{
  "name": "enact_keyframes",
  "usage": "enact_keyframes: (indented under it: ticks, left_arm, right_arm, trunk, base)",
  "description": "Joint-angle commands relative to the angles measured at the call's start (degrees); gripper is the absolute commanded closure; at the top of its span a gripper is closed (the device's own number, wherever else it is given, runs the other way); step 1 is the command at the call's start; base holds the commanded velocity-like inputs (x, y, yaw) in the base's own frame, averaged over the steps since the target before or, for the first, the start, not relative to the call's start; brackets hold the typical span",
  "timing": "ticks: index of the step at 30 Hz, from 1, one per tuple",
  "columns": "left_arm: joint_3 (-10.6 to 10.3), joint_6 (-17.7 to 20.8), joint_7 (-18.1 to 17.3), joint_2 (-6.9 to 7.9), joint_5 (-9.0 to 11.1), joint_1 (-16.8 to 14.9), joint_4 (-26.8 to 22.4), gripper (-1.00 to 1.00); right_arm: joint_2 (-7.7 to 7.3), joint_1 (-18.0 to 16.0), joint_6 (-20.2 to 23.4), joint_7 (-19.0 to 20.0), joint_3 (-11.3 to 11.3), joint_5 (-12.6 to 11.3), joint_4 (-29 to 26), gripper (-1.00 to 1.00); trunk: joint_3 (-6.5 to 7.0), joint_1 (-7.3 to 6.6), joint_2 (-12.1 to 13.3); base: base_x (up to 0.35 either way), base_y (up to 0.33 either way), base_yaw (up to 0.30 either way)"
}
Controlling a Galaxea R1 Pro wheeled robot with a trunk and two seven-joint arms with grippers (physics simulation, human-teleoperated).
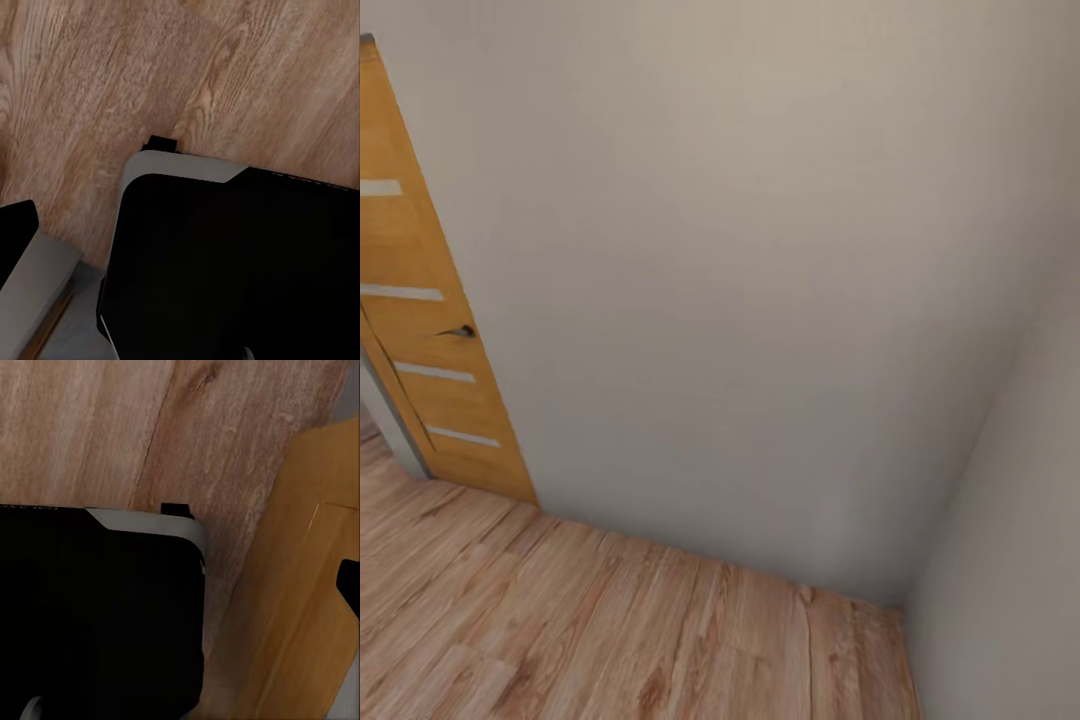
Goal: Move the two storage containers from the living room to the garage. In the garage, place one container on the floor and stack the other container on top of it (either order is fine).
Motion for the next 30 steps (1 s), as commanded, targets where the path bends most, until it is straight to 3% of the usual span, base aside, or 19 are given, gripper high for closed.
enact_keyframes:
  ticks: [1,30]
  left_arm:
    - [-0.12,-0.21,0.13,-0.02,0.38,-0.06,0.07,-1.0]
    - [-0.12,-0.21,0.1,-0.02,0.36,-0.05,0.07,-1.0]
  right_arm:
    - [0.08,-0.06,-0.3,-0.04,0.44,-0.43,0.18,-1.0]
    - [0.14,-0.06,-0.3,-0.04,0.44,-0.43,0.18,-1.0]
  trunk:
    - [-0.11,0.05,-0.1]
    - [-0.11,0.05,-0.1]
  base:
    - [0.278,0.0,0.27]
    - [0.039,0.0,0.27]
